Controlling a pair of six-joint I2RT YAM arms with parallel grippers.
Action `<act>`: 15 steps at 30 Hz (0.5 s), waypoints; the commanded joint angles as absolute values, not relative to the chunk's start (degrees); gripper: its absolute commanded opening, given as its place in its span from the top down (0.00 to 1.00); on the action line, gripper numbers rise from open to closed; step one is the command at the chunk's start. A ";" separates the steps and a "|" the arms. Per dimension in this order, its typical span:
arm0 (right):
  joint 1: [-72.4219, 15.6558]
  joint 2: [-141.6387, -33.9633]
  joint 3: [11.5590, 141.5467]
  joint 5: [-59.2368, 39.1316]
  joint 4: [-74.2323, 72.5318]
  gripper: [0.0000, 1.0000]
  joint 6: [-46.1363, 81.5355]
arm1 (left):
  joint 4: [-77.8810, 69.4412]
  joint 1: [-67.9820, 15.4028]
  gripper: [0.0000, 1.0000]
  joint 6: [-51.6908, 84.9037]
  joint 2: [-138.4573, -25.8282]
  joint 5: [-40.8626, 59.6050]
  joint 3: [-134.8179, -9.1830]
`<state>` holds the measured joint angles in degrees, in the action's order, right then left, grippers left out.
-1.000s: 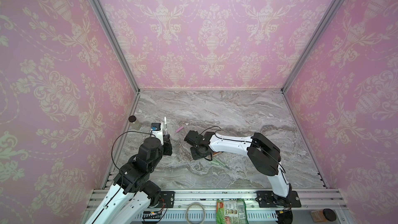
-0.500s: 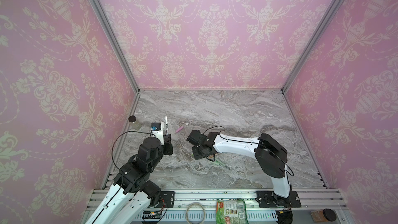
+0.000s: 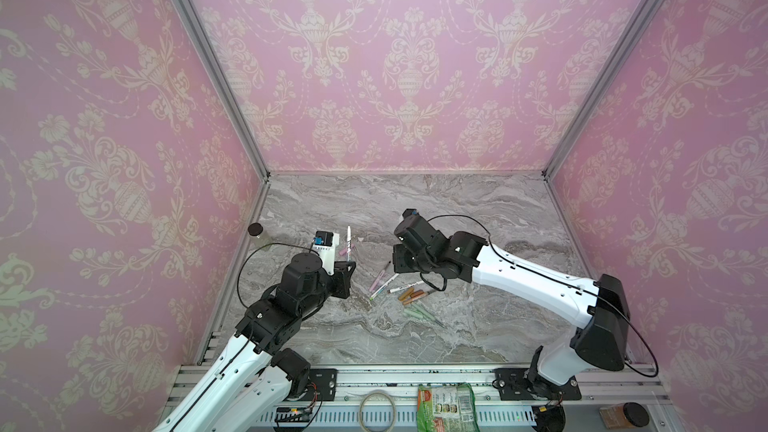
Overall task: Insert the pens into the pen caps
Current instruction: 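Lift the yellow cap and carry it above the marker tip in the left gripper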
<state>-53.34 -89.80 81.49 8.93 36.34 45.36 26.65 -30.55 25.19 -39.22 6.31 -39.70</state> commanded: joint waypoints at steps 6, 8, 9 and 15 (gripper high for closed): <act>-43.58 -80.13 73.57 5.22 31.69 1.00 50.73 | 17.76 -30.47 0.98 28.17 -50.97 21.31 -39.89; -41.25 -78.43 72.07 3.72 29.63 1.00 52.52 | 15.23 -30.97 0.98 28.49 -53.95 22.87 -39.89; -40.61 -77.72 71.46 2.93 28.23 1.00 53.24 | 14.19 -31.17 0.98 28.69 -55.26 23.62 -39.95; -39.50 -76.45 69.54 -1.50 20.87 1.00 55.63 | 8.63 -34.24 0.99 29.67 -62.86 27.42 -40.18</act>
<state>-39.64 -77.36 70.52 1.85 25.91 53.28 13.06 -32.93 28.25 -61.12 23.18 -39.70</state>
